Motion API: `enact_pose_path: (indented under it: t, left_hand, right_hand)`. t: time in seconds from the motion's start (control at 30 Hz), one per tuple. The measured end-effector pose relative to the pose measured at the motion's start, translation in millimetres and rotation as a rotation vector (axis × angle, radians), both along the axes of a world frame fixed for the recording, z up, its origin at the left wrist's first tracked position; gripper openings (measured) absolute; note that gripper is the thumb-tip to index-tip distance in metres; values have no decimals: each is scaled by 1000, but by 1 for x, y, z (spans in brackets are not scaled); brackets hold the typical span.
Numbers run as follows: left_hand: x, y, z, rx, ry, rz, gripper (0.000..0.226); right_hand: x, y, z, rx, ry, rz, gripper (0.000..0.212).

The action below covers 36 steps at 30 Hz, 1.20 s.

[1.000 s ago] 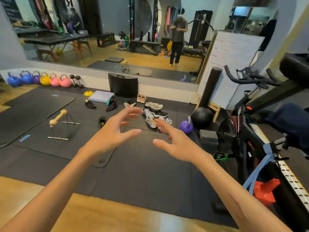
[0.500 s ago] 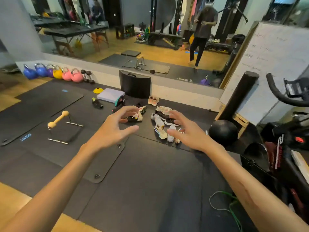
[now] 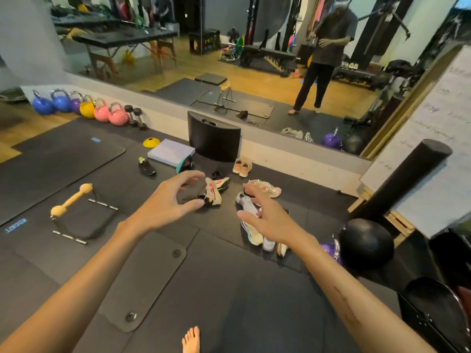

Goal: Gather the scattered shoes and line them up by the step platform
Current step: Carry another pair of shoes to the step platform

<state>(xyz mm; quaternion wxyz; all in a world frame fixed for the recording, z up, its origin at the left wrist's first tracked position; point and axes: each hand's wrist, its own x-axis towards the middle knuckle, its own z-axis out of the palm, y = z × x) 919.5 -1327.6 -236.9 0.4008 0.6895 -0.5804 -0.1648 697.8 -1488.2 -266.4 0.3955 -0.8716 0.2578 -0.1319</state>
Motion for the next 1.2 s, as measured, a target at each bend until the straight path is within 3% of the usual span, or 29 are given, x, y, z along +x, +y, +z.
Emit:
enact_pose_path:
  t: [0.33, 0.7, 0.83, 1.2]
  left_hand:
    - [138, -197, 15, 56, -54, -69, 54]
    - [194, -434, -18, 105, -79, -246, 54]
    - [235, -502, -21, 143, -23, -219, 59]
    - [407, -704, -76, 218, -16, -236, 58]
  right_hand:
    - [131, -166, 3, 30, -81, -120, 59]
    - [213, -380, -40, 140, -46, -101, 68]
    - [266, -464, -46, 199, 27, -84, 70]
    - [431, -637, -90, 245, 30, -188, 58]
